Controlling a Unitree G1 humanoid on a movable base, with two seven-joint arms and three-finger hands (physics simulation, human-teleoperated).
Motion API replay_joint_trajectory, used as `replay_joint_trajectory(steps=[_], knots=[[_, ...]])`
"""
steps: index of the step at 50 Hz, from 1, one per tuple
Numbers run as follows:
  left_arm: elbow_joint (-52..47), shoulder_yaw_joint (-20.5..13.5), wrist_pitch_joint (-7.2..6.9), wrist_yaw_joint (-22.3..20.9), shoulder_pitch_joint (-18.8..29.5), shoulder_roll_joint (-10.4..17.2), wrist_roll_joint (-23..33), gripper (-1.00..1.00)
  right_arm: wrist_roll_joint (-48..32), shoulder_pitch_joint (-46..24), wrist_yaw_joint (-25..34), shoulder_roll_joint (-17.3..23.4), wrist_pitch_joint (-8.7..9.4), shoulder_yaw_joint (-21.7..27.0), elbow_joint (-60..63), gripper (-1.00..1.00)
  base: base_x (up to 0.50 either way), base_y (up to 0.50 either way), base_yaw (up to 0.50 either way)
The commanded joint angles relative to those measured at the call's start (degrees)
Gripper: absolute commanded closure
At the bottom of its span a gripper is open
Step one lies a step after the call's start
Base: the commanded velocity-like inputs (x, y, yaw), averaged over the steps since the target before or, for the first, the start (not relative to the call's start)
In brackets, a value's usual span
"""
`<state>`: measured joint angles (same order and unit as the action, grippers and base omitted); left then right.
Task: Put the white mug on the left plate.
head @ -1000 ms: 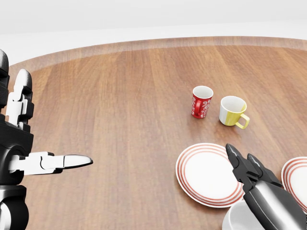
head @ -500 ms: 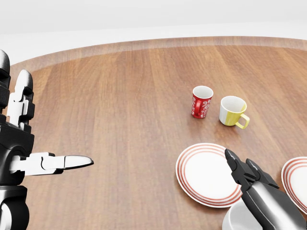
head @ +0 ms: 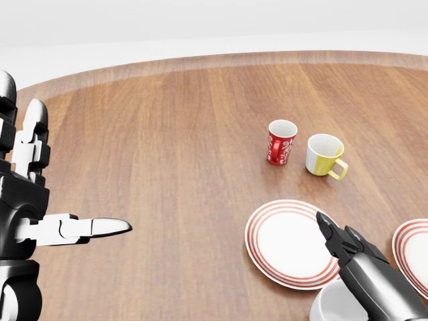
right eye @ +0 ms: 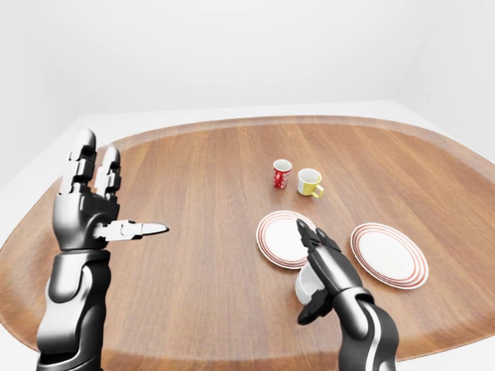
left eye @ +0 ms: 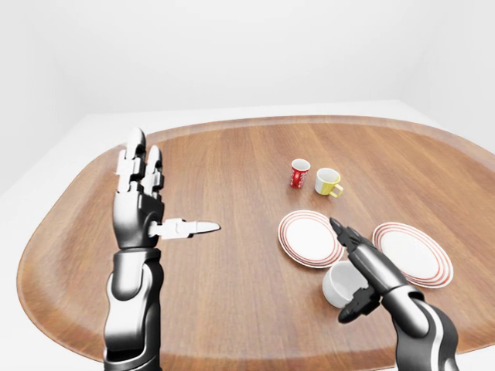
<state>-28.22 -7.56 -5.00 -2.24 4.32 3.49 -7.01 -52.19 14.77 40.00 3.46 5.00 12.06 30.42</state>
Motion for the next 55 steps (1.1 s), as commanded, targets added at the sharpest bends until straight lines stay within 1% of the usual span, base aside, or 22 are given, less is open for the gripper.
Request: replay_joint_trajectory(steps=[1,11,40,55], knots=[[0.0,0.2,0.0,0.0,-0.2,-0.1,0.1,-0.97,0.9,-1.1,0.0,0.8,0.0,0.6,-2.5,-1.0,0.0,0.0,0.0],[-0.1,0.3,0.0,-0.1,-0.4,-0.2,0.2,-0.97,1.6,-3.1,0.0,2.1,0.0,1.1,-5.5,-1.0,0.0,0.0,0.0],[0.3,0.4,0.0,-0.2,-0.4,-0.2,0.3,-0.97,2.0,-4.6,0.0,3.4,0.0,0.7,-10.5,-1.0,0.0,0.0,0.0],[0.8,0.5,0.0,-0.2,-0.2,-0.2,0.4,-0.97,2.7,-6.4,-0.4,4.9,0.0,2.0,-12.4,-1.0,0.0,0.0,0.0]])
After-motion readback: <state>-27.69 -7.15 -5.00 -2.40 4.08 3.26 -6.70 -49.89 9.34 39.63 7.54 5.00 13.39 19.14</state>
